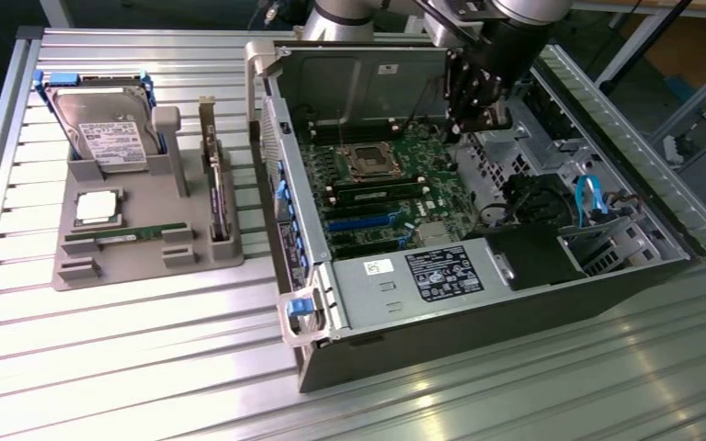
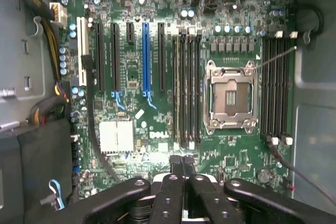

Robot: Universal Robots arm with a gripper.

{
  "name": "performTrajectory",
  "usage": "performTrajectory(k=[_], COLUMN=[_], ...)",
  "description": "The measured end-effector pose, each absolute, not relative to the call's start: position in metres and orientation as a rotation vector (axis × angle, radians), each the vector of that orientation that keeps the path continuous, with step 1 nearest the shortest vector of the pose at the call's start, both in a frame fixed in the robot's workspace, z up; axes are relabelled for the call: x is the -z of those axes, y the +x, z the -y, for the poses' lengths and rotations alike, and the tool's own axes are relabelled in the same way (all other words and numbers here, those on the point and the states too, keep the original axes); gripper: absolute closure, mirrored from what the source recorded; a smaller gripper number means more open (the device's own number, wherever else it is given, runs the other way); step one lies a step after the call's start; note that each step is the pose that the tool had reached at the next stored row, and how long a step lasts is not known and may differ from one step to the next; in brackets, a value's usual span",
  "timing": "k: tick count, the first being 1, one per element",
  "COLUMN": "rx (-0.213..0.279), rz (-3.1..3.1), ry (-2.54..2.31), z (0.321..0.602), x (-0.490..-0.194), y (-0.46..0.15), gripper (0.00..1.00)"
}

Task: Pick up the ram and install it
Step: 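Press down the ram until it locks into place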

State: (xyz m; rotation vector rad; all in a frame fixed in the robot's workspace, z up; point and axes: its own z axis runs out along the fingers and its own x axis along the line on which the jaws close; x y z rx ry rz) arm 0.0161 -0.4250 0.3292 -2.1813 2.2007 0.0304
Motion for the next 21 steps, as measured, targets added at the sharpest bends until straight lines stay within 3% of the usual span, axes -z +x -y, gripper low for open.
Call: performTrajectory(k=[5, 21], rx=[-0.031, -0.031], rz=[-2.200, -2.201], ry=[-2.181, -2.181], z=[0.425, 0.426], x=[-0.326, -0.274], y=[0.017, 0.017], gripper=[0.90, 0.90])
